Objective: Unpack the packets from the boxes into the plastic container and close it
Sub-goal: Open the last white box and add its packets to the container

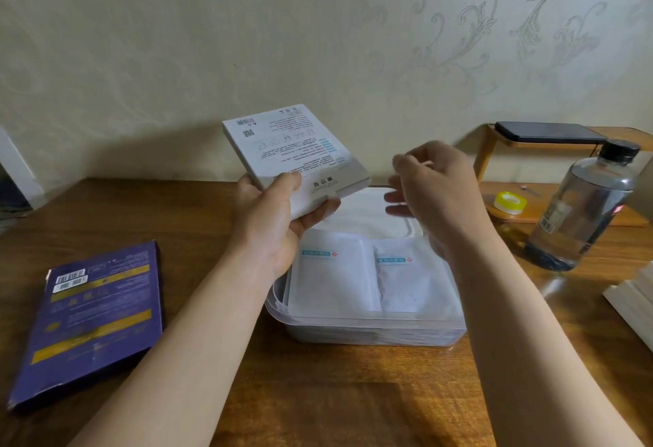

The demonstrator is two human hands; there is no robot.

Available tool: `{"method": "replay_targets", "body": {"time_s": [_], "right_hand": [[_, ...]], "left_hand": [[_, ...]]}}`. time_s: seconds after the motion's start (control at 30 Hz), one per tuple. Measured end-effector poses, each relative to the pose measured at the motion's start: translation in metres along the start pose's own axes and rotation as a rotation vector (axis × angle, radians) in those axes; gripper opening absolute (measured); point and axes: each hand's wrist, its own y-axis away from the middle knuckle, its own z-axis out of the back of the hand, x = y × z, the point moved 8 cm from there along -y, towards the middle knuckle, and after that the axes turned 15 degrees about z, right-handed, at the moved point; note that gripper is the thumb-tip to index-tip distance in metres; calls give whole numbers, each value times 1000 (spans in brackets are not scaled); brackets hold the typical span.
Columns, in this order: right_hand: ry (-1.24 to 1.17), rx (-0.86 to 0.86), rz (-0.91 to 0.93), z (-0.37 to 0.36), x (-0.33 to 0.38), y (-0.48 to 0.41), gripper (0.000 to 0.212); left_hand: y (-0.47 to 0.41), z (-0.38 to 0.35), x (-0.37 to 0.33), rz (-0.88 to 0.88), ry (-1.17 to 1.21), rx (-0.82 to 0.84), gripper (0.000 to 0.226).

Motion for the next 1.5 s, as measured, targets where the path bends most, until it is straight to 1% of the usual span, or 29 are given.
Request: {"method": "replay_targets", "body": {"time_s": [0.07,0.13,0.2,0.3,0.4,0.47,0.57,0.63,0.77,0.83,0.87,0.9,0.97,1.07,1.13,1.17,1.23,1.27,1.33,1.37,1.43,1.5], "right_hand": [[-125,77,-203,-14,-13,9,25],[-236,168,-288,-29,-17,17,33],[-342,170,-280,-35,-15,19,34],[-458,103,-253,-33,-11,17,27],[-521,93,-244,-35,-9,16,19],[-532,99,-239,-36,-11,16,18],[-503,61,-198,-35,-14,13,27],[-489,58,-163,-35,-14,11,27],[-451,124,-105,-33,-11,9,32],[-429,167,-63,-30,-8,8,41],[-397,186,-30,-27,-7,7,46],[-341,199,12,-24,-5,6,51],[-177,204,111,-17,1,4,53],[115,188,234,-13,8,3,47],[234,193,250,-13,9,2,43],[245,193,252,-12,9,1,39],[161,163,232,-10,8,1,28],[114,132,220,-7,8,0,19],[106,70,234,-1,9,-2,3],[108,48,236,1,10,-2,3],[64,21,205,2,7,-3,13],[-51,-1,122,2,1,-3,22]], "left_hand": [[2,-4,-1,-14,-27,32,37],[5,-7,-1,-31,-63,56,40],[8,-11,-1,-46,-91,68,41],[10,-16,-2,-57,-102,82,41],[10,-17,-3,-50,-99,80,40],[9,-18,-2,-41,-105,75,40],[8,-14,0,7,-91,50,36],[6,-10,2,53,-76,27,30],[5,-6,5,152,-39,24,22],[5,-7,7,215,-23,43,20],[6,-8,10,251,-17,56,23],[7,-8,12,286,-16,66,28],[8,-8,16,332,-33,69,34],[9,-8,21,367,-28,59,39],[8,-7,22,372,1,27,39],[8,-5,23,369,11,10,35],[6,-4,23,367,25,-2,30],[5,-4,23,368,25,3,30],[5,-4,24,374,24,4,28],[5,-4,25,378,28,3,27],[4,-3,25,389,40,2,25],[3,-1,27,414,60,-10,27]]}}
